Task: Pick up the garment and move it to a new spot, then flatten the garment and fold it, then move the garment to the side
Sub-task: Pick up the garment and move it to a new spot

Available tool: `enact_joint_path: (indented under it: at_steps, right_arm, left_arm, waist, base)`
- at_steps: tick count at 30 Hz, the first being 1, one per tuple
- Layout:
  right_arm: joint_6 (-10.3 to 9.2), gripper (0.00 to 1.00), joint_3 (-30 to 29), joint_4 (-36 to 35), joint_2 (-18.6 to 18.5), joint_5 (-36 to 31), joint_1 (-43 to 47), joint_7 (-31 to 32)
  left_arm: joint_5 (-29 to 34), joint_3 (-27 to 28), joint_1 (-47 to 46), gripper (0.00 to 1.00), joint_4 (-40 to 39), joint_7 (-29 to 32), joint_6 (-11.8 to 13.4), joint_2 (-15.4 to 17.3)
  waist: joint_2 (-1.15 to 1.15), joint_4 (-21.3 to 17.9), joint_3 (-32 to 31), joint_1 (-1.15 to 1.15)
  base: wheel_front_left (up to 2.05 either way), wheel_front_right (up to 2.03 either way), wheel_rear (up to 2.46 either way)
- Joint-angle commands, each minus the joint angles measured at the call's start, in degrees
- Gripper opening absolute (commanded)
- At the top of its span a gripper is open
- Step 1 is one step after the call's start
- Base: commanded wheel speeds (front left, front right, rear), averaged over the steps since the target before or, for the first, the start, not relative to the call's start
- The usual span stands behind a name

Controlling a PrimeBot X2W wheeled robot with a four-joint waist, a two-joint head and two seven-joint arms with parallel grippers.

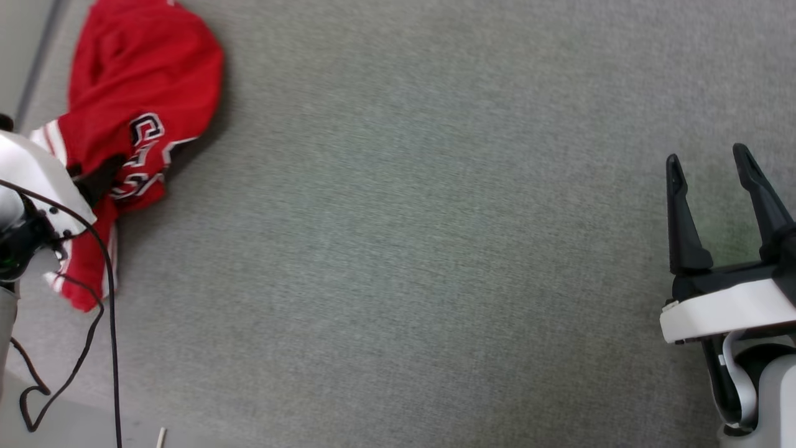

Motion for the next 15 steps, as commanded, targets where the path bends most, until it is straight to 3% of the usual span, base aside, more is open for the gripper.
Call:
enact_joint_path:
  at_steps: [1, 4, 5, 6, 7, 8, 11, 14, 15]
  right_arm:
    - [-0.04, 1.00, 0.12, -0.22, -0.11, 0.18, -1.11, -0.05]
    - [-0.04, 1.00, 0.10, 0.04, -0.11, 0.29, -1.53, -0.47]
    - [-0.04, 1.00, -0.03, 0.11, -0.11, 0.42, -1.60, -0.52]
    - [-0.04, 1.00, -0.17, 0.16, -0.11, 0.41, -1.63, -0.62]
    - [-0.04, 1.00, -0.25, 0.18, -0.11, 0.52, -1.62, -0.69]
    - [-0.04, 1.00, -0.27, 0.24, -0.11, 0.57, -1.55, -0.66]
    - [-0.04, 1.00, -0.51, 0.42, -0.11, 0.63, -1.29, -0.71]
    - [-0.04, 1.00, -0.84, 0.75, -0.11, 0.82, -0.59, -1.04]
    - [-0.04, 1.00, -0.84, 0.75, -0.11, 0.82, -0.59, -1.04]
  left_arm:
    - [-0.99, -1.20, -0.73, 1.00, 1.37, 1.42, 0.01, 0.45]
    - [-2.85, -2.93, -0.95, 1.00, 4.70, 3.66, 0.02, 0.41]
    - [-3.17, -3.54, -0.77, 0.95, 5.90, 4.57, 0.02, 0.36]
    - [-4.05, -4.02, -0.49, 0.65, 7.00, 5.36, 0.02, -0.29]
    - [-4.63, -4.24, -0.47, 0.27, 8.11, 5.80, 0.02, -0.86]
    - [-4.70, -4.87, -0.55, 0.00, 8.71, 5.89, 0.02, -1.09]
    - [-4.79, -5.32, -0.92, 0.00, 9.58, 4.00, 0.02, -1.16]
    - [-2.50, -5.55, -3.34, 0.00, 11.30, -4.33, 0.02, -0.11]
    - [-2.50, -5.55, -3.34, 0.00, 11.30, -4.33, 0.02, -0.11]
  waist:
    - [0.00, -1.69, 1.98, -0.01]
    - [0.00, -2.34, 2.61, -0.01]
    - [0.00, -2.52, 2.71, -0.01]
    - [0.00, -2.64, 2.74, -0.01]
    - [0.00, -2.75, 2.73, -0.01]
    - [0.00, -2.87, 2.65, -0.01]
    - [0.00, -2.94, 2.10, -0.01]
    - [0.00, -2.70, 0.07, -0.01]
    - [0.00, -2.70, 0.07, -0.01]
  base:
    - [0.00, 0.00, 0.00]
    - [0.00, 0.00, 0.00]
    - [0.00, 0.00, 0.00]
    - [0.00, 0.00, 0.00]
    - [0.00, 0.00, 0.00]
    - [0.00, 0.00, 0.00]
    - [0.00, 0.00, 0.00]
    - [0.00, 0.00, 0.00]
    - [0.00, 0.00, 0.00]
